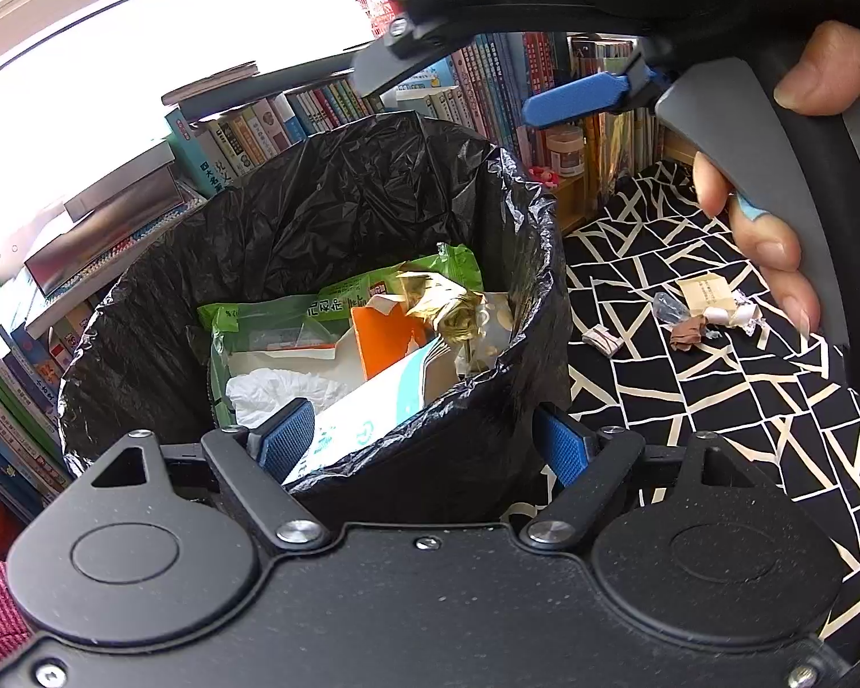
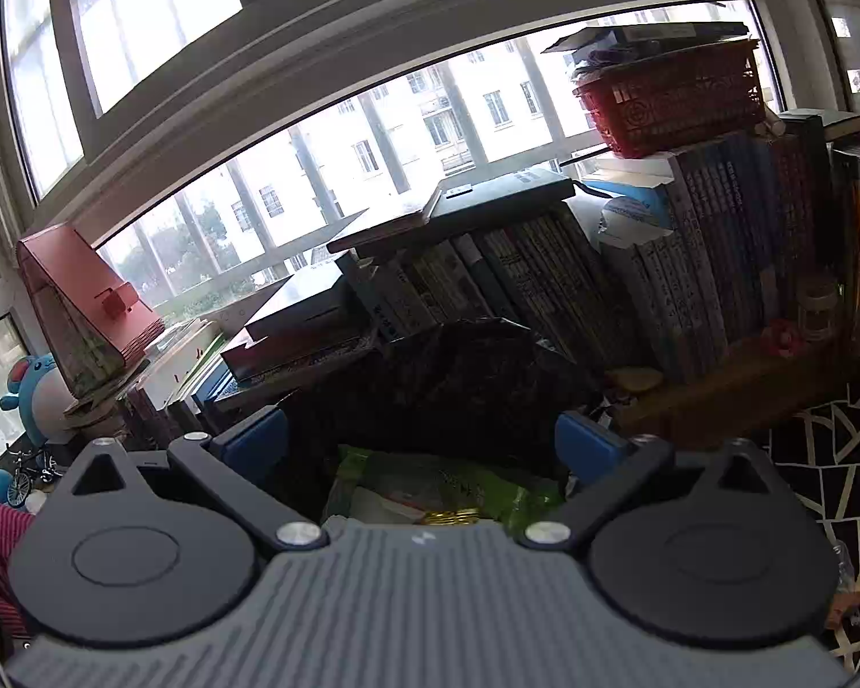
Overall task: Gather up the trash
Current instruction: 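Carry the gold wrapper into the black bin and open the right gripper, then move the right gripper back down to the brown paper scrap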
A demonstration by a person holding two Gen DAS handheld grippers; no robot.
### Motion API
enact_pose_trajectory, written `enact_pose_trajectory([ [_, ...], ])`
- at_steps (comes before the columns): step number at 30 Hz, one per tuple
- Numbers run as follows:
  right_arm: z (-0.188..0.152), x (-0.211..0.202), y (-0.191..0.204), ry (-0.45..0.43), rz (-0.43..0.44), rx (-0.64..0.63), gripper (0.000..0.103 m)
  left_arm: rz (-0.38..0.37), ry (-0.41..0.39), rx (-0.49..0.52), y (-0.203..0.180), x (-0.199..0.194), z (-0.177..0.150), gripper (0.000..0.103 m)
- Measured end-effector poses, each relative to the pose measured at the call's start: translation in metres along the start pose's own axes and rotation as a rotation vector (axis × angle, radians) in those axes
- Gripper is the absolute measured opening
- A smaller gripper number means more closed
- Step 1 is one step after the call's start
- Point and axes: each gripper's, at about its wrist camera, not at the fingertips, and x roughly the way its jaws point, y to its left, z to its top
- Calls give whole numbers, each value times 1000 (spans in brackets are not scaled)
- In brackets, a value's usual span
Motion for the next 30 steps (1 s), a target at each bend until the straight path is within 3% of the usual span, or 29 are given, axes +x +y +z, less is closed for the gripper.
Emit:
enact_pose_trajectory([
  [4,4,-8,-18,-39,-56,47,103,5,-1,4,-1,0,-1,82],
  [8,6,-17,-41,-79,-169,91,103,1,-1,3,0,0,-1,82],
  [12,6,-15,-64,-55,-251,138,103,1,0,3,0,0,-1,82],
  [20,-10,-13,-93,-109,-512,191,103,1,-1,3,0,0,-1,82],
  [24,-10,-19,-95,-132,-532,173,103,3,-1,3,0,0,-1,82],
  [30,-7,-35,-94,-268,-516,114,103,7,0,6,-1,0,-2,82],
])
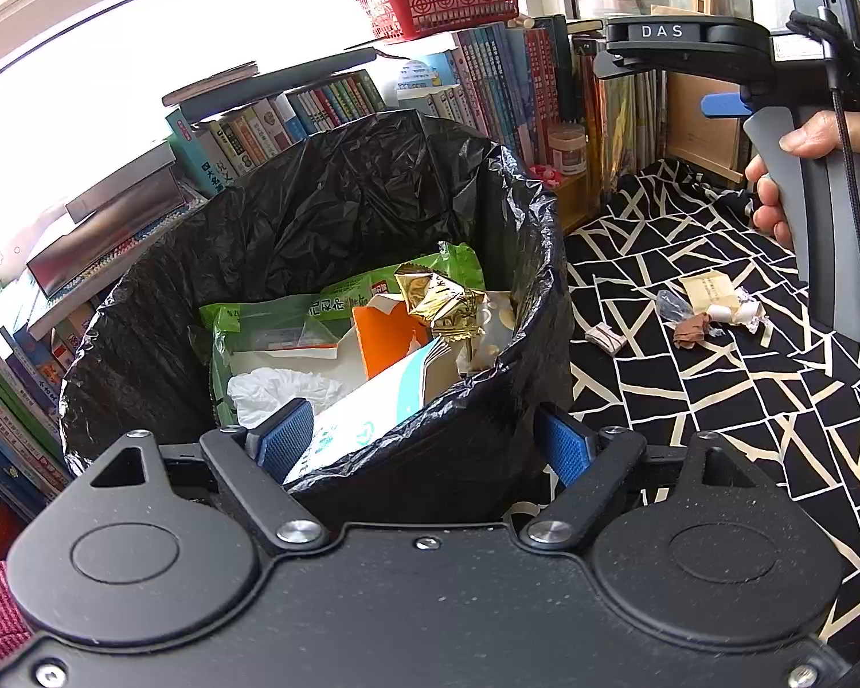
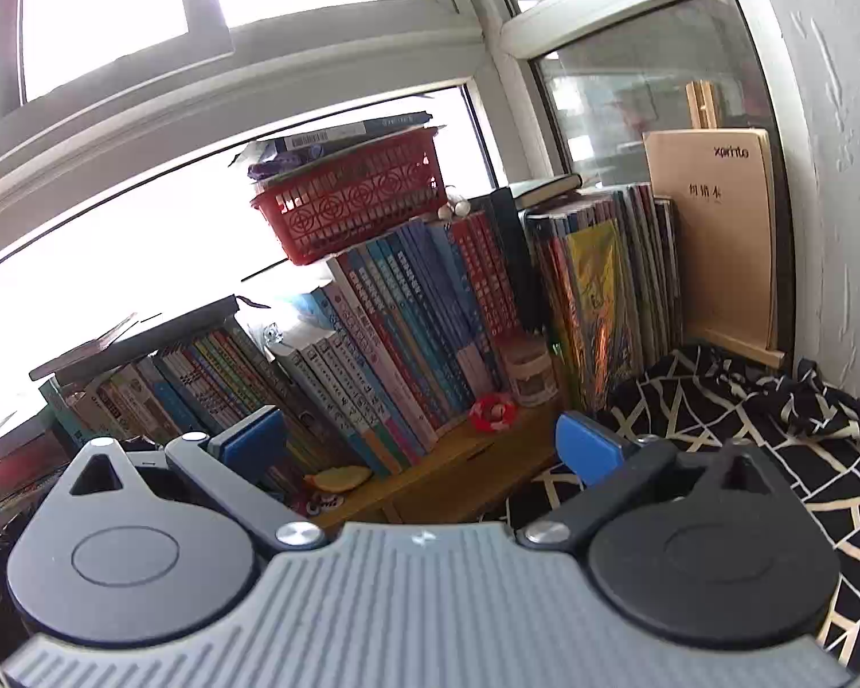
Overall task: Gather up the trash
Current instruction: 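Move the right gripper back down to the brown paper scrap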
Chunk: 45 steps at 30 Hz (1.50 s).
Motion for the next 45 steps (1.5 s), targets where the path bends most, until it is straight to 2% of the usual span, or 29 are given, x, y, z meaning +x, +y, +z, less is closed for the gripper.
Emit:
enact_pose_trajectory([
  [6,-3,10,-12,30,-55,47,103,-16,6,2,0,1,0,82],
  [13,-17,21,-23,60,-108,40,103,-19,5,-1,0,1,1,82],
  [17,-24,32,-27,138,-97,21,103,-21,6,-2,0,1,1,82],
  [23,-42,42,-30,198,-112,-1,103,-24,7,-5,0,1,1,82],
  [31,-83,73,-44,463,-127,15,103,-24,7,-6,0,1,1,82],
  [39,-113,99,-59,557,-214,-18,103,-21,6,-3,0,1,1,82],
  [45,-130,109,-62,585,-222,-85,101,-15,5,-1,-2,1,1,82],
])
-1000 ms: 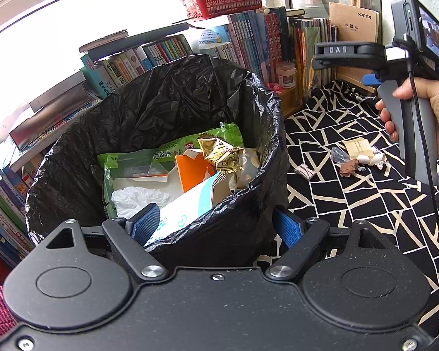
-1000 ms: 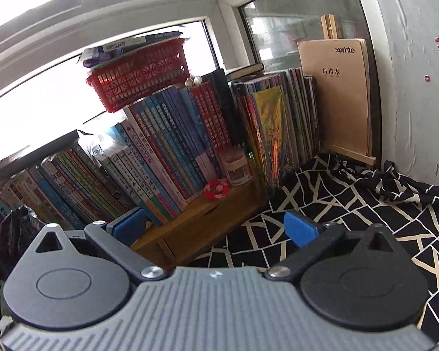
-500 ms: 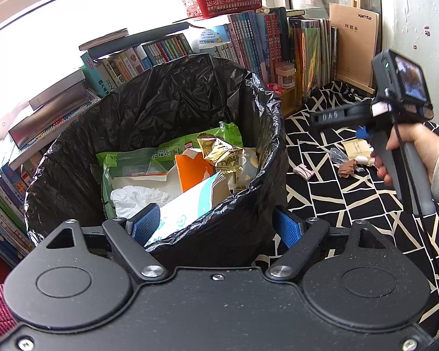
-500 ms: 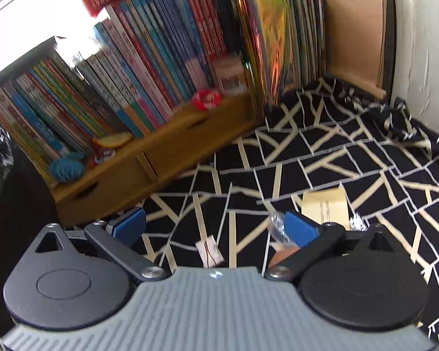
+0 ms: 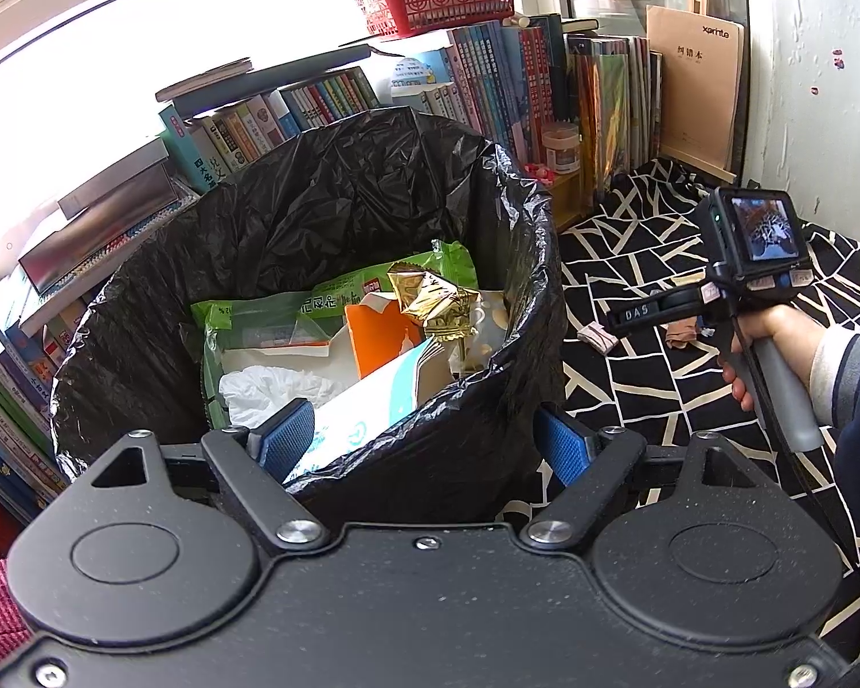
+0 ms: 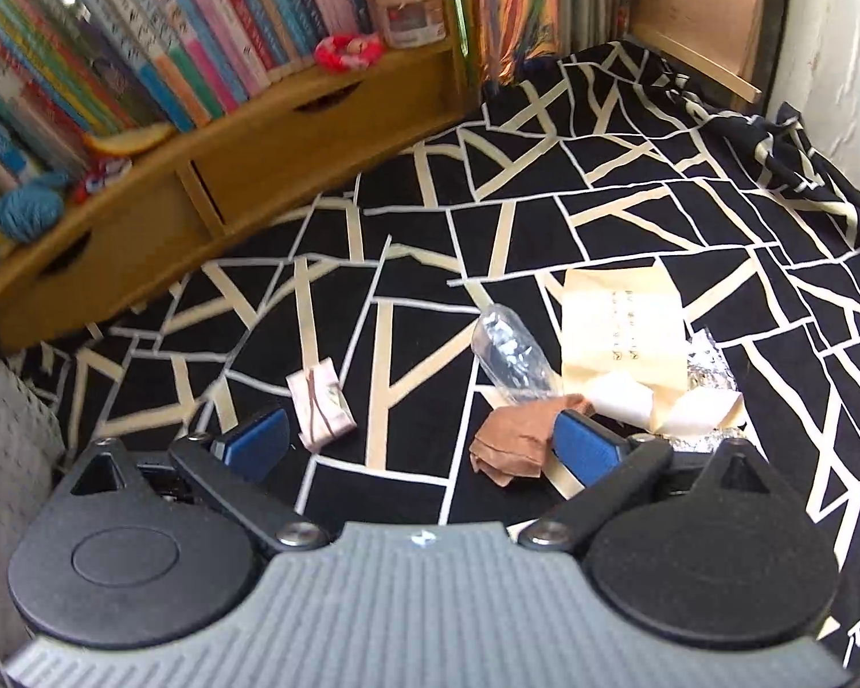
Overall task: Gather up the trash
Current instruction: 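Move the right gripper back down to the brown paper scrap, then close the right gripper on the brown paper scrap and lift it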
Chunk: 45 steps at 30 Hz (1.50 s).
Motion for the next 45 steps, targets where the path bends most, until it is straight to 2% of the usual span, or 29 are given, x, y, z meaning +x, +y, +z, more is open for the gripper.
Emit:
enact_pose_trajectory([
  [4,-7,7,0,-6,-60,-43,95,0,0,0,0,0,0,82],
  [8,-13,12,-7,-10,-118,-36,95,-1,2,1,-1,0,0,82],
  [11,-18,21,-15,19,-141,-15,95,-3,4,1,-1,1,1,82],
  [15,-25,22,-18,-6,-134,-33,103,-3,4,0,-1,2,1,82],
  [24,-37,20,-19,-76,-125,-36,103,-3,5,1,0,2,1,82],
  [32,-33,18,-14,-74,-144,-35,103,-1,5,2,1,3,0,82],
  [34,-33,16,-13,-97,-143,-41,93,-1,5,2,1,3,0,82],
  [38,-29,11,-10,-140,-160,-52,85,-1,5,2,1,3,0,82],
  [41,-26,12,-12,-137,-176,-53,75,-2,5,2,1,3,0,82],
  [43,-26,11,-13,-134,-185,-49,59,-1,5,2,1,3,0,82],
  [45,-25,10,-12,-129,-180,-50,48,-1,5,2,1,3,0,82],
])
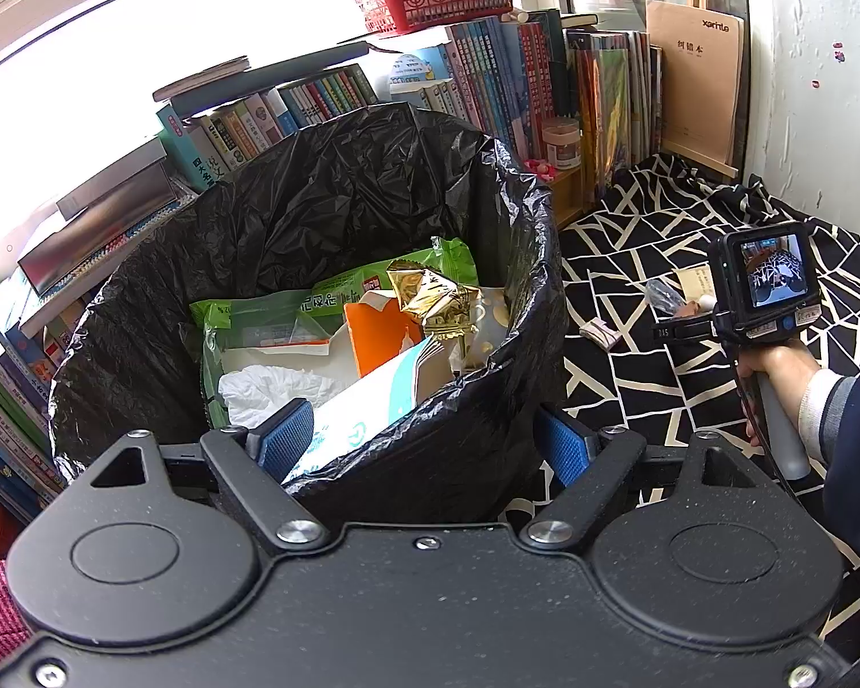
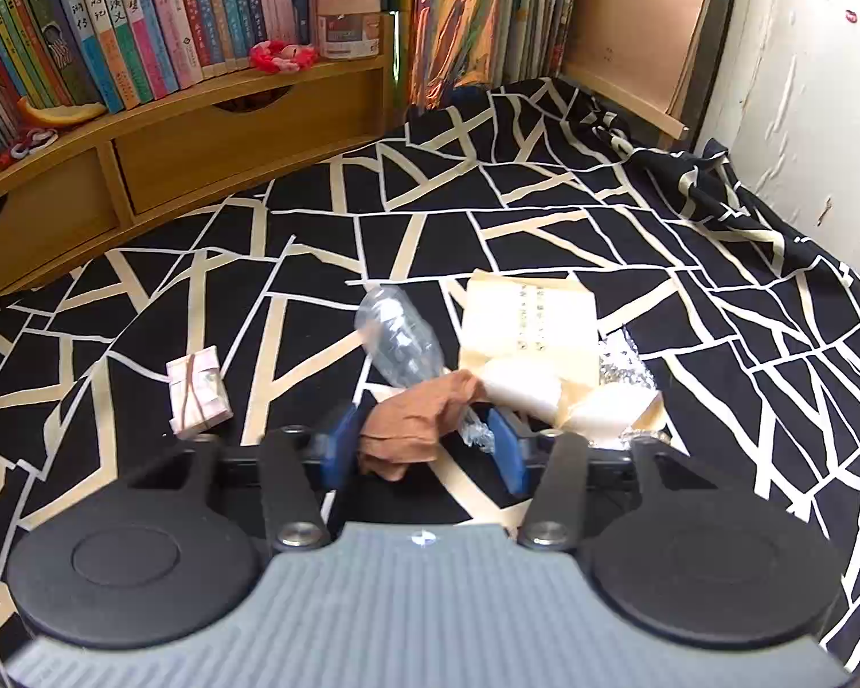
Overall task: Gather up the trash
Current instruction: 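Close the right gripper on the brown paper scrap and lift it, then carry the brown paper scrap toward the black bin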
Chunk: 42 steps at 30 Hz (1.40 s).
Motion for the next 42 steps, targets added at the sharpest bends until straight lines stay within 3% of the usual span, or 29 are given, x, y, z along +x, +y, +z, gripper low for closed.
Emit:
enact_pose_trajectory([
  [4,2,-7,6,-9,0,-8,27,0,0,0,0,0,0,82],
  [7,6,-17,9,-16,20,15,23,-1,1,-2,0,0,0,82],
  [14,21,-48,19,-66,101,40,20,-2,2,-4,2,1,-1,82],
  [26,66,-121,37,-266,338,48,20,-2,2,-3,1,1,-2,82],
  [29,67,-120,38,-226,347,37,20,-2,2,-3,2,1,-2,82],
  [38,23,-80,51,120,302,-27,23,-8,5,-13,1,-1,-1,82],
  [42,2,-65,60,217,245,-79,53,-9,4,-13,1,-1,0,82],
])
